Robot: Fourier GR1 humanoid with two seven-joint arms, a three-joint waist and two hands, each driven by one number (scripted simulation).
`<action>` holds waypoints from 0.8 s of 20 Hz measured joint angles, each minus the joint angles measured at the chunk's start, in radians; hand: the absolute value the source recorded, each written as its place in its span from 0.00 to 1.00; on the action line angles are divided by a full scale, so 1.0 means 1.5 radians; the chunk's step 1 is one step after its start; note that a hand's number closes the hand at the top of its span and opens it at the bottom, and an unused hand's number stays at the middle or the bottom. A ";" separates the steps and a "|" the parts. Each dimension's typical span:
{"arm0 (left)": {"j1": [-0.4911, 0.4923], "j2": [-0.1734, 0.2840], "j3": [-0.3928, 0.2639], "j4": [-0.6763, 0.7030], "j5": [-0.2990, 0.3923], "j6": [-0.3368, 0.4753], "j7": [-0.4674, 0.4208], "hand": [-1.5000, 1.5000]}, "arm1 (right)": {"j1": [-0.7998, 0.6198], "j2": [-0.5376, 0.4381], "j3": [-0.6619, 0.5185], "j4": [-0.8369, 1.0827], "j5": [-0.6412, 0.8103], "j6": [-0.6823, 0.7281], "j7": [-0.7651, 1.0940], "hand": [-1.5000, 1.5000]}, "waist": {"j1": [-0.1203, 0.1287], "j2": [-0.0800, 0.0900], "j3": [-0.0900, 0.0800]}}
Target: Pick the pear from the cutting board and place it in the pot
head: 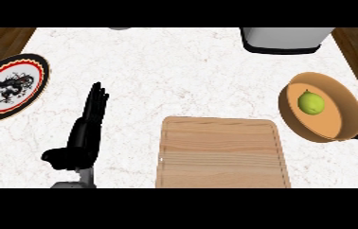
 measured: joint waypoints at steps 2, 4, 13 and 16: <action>-0.009 0.006 0.008 0.002 0.004 -0.006 0.003 0.50 | -0.008 -0.030 -0.007 0.044 -0.005 0.010 -0.030 0.00 | 0.002 0.001 0.000; -0.010 0.005 0.005 0.003 0.004 -0.008 0.002 0.50 | -0.013 -0.059 -0.011 0.086 -0.008 0.021 -0.055 0.00 | 0.004 0.002 0.000; -0.017 0.006 0.011 0.001 0.008 -0.015 0.008 0.50 | -0.020 -0.141 -0.027 0.194 -0.018 0.031 -0.117 0.00 | 0.009 0.004 0.002; -0.016 0.008 0.013 -0.002 0.013 -0.021 0.010 0.50 | -0.014 -0.162 -0.045 0.219 -0.033 0.028 -0.121 0.00 | 0.012 0.006 0.002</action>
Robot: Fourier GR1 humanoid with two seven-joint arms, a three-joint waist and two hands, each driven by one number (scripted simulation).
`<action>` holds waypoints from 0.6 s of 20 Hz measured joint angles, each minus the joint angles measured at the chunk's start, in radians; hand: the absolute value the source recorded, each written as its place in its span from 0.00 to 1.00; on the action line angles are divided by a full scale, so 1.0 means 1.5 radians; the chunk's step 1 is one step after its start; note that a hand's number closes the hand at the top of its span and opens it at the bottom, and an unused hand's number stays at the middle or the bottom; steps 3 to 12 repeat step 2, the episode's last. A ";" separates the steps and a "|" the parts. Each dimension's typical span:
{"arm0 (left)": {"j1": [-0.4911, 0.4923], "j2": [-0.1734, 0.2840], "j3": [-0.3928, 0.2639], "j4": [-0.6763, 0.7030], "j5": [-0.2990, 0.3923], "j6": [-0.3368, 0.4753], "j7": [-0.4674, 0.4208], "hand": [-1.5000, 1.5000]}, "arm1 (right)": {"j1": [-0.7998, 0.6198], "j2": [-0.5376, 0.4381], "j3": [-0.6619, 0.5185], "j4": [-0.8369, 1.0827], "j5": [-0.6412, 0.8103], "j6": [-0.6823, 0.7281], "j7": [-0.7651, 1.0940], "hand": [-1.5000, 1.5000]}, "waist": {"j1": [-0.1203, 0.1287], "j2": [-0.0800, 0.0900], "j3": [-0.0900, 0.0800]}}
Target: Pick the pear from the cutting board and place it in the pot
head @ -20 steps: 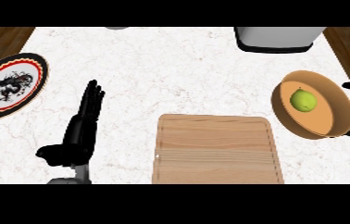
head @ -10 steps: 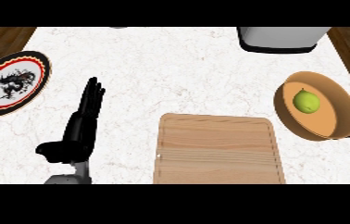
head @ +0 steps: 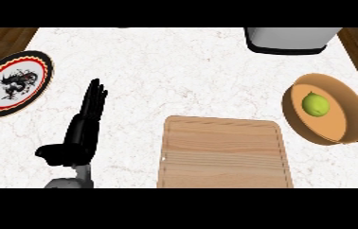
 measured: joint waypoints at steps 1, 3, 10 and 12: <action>0.000 -0.003 -0.003 -0.002 -0.004 0.004 0.005 0.50 | 0.003 -0.005 -0.006 0.006 -0.005 -0.001 -0.004 0.00 | 0.000 0.000 0.000; -0.008 -0.004 -0.005 -0.004 -0.006 0.006 0.012 0.50 | 0.003 -0.010 -0.010 0.012 -0.009 -0.003 -0.003 0.00 | 0.001 0.001 0.001; -0.008 -0.004 -0.005 -0.004 -0.006 0.006 0.012 0.50 | 0.003 -0.010 -0.010 0.012 -0.009 -0.003 -0.003 0.00 | 0.001 0.001 0.001; -0.008 -0.004 -0.005 -0.004 -0.006 0.006 0.012 0.50 | 0.003 -0.010 -0.010 0.012 -0.009 -0.003 -0.003 0.00 | 0.001 0.001 0.001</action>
